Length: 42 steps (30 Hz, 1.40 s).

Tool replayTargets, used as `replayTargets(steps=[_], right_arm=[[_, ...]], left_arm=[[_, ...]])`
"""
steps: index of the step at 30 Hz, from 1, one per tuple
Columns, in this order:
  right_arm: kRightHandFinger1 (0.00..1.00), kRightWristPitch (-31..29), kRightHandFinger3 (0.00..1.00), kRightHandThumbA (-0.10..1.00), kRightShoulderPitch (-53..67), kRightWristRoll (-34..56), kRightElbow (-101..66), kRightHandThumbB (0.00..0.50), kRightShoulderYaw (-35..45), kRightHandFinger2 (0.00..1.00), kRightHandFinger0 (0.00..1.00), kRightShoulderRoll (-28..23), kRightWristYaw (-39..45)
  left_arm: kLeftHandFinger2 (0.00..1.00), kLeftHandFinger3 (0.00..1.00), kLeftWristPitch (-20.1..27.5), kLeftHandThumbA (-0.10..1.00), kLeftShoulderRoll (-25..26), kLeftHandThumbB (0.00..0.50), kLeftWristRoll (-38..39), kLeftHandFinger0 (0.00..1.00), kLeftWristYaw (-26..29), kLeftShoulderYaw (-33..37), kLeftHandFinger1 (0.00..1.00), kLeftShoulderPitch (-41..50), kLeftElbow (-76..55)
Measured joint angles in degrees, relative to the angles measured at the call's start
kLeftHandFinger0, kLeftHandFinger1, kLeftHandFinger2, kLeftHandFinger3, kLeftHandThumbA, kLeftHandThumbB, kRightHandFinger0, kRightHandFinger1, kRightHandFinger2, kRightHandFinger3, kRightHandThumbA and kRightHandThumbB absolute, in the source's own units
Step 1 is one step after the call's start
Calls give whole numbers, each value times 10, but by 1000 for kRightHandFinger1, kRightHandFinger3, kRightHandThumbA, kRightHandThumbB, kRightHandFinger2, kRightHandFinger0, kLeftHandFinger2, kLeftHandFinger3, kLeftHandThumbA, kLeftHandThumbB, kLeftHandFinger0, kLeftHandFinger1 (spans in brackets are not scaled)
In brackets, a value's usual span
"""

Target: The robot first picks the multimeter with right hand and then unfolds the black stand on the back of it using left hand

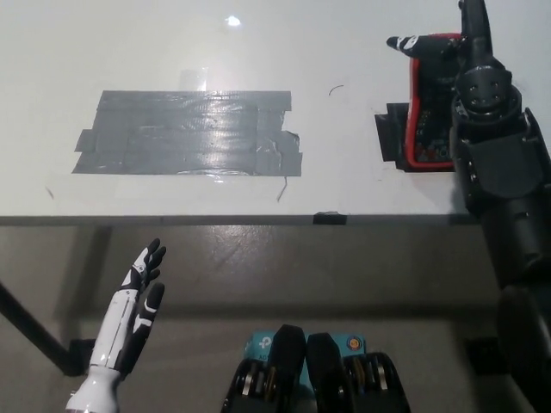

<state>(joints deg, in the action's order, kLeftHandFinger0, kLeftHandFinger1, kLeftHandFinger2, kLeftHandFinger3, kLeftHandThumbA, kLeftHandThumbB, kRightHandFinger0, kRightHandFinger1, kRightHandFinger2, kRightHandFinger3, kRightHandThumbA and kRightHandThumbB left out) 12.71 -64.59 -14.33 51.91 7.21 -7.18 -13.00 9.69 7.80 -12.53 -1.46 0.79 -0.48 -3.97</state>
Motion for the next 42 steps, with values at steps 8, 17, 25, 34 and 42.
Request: replayTargets(steps=[8, 17, 25, 34, 42], right_arm=[[1000, -17, 1000, 951, -11, -2, 43, 303, -24, 1000, 1000, -10, -30], [1000, -28, 1000, 947, -13, -5, 67, 309, -51, 1000, 1000, -21, -55], [1000, -32, 1000, 902, -13, -2, 72, 305, -54, 1000, 1000, -21, -67], [1000, -31, 1000, 1000, -13, -3, 60, 327, -63, 1000, 1000, -20, -71], [1000, -23, 1000, 951, -13, -4, 23, 319, -79, 1000, 1000, -19, -72]], left_arm=[[1000, 1000, 0, 1000, 1, 60, 0, 1000, 0, 0, 1000, 0, 0], [1000, 1000, 0, 1000, 2, 52, 0, 1000, 0, 0, 1000, -1, 0], [1000, 1000, 0, 1000, 2, 55, 0, 1000, 0, 0, 1000, -1, 0], [1000, 1000, 0, 1000, 2, 71, 0, 1000, 0, 0, 1000, -3, 0], [1000, 1000, 0, 1000, 2, 72, 0, 1000, 0, 0, 1000, -9, 0]])
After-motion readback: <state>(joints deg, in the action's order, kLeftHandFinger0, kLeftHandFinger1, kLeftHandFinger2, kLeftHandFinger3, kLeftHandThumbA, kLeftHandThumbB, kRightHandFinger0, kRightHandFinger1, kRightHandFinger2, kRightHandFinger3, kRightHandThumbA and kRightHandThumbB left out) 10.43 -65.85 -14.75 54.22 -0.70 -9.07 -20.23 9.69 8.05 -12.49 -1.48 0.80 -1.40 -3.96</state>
